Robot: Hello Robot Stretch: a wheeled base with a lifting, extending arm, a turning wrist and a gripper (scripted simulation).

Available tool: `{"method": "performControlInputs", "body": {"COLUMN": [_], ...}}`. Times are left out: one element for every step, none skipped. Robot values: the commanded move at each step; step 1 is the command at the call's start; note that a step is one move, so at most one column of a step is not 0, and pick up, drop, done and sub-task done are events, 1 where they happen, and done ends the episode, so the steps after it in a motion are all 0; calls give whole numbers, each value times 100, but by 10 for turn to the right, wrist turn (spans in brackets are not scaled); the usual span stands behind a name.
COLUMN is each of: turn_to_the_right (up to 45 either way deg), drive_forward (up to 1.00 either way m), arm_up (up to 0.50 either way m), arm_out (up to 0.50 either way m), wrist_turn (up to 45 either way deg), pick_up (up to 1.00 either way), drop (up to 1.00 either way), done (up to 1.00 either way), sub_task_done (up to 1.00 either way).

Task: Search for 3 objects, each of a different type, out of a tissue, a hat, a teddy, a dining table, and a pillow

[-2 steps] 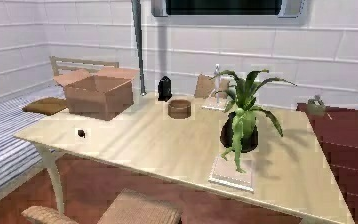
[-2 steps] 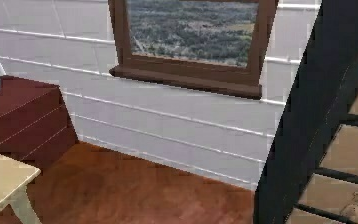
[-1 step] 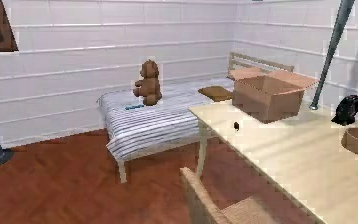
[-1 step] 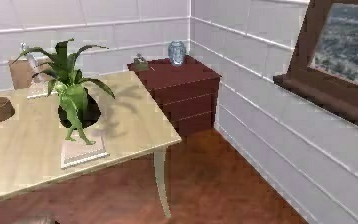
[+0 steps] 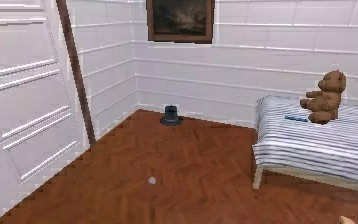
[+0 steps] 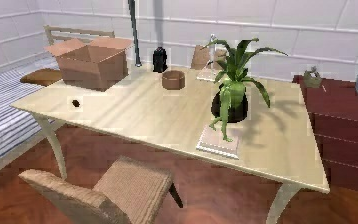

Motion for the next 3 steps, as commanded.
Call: {"method": "performControlInputs", "body": {"turn_to_the_right": [-30, 0, 300], "drive_forward": [0, 10, 0], "arm_up": [0, 0, 0], "arm_out": [0, 0, 0], "wrist_turn": [0, 0, 0], "pick_up": [0, 0, 0], "drop": [0, 0, 0], "done": [0, 0, 0], "sub_task_done": [0, 0, 0]}}
